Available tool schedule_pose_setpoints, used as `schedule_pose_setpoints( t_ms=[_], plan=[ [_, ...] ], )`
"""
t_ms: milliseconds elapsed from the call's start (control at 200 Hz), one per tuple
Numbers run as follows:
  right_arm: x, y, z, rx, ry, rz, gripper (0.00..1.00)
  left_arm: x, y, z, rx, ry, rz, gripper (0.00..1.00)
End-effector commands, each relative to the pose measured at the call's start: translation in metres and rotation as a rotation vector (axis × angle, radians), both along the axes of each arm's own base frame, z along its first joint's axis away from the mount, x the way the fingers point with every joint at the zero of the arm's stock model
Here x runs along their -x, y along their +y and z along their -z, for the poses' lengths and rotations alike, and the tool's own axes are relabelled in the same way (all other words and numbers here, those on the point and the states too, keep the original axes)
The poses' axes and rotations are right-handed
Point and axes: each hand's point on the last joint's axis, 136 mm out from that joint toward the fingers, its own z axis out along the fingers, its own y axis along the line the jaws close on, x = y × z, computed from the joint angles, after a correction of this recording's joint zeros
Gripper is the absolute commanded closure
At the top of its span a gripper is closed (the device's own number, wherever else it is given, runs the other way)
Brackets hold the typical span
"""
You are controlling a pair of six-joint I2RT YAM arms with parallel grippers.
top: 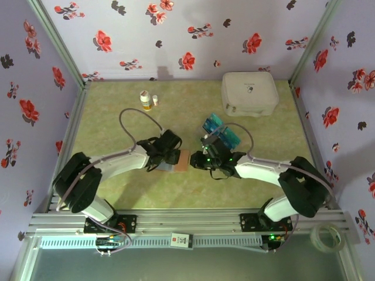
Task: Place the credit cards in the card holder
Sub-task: Open the card holder at the center of the table.
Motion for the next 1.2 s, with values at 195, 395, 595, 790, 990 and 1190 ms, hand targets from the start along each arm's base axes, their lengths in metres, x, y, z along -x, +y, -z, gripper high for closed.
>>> schedule_pose_setpoints(
  t_ms=[195,395,595,790,990,1190],
  plan=[
    [-0.004,0.042,-0.018,-0.006,-0.066,-0.067,0.93,-0.011,0.024,-0.030,0.092,-0.020,-0.084,0.29],
    [-0.006,0.045,0.005,0.028,-0.043,-0.067,0.95,-0.018,0.047,-0.022,0.164,-0.003,-0.134,0.26],
    [-0.015,0.040,0.033,0.089,-0.039,-0.073,0.95,-0.024,0.068,-0.014,0.260,0.010,-0.170,0.24],
    [-0.025,0.026,0.056,0.113,-0.004,-0.062,0.96,-0.021,0.068,-0.010,0.326,0.016,-0.139,0.19],
    [-0.023,0.024,0.067,0.123,0.015,-0.086,0.97,-0.018,0.056,-0.003,0.419,0.034,-0.099,0.12],
    [-0.021,0.023,0.074,0.136,0.028,-0.093,0.97,-0.023,0.053,0.004,0.490,0.048,-0.118,0.21]
  ],
)
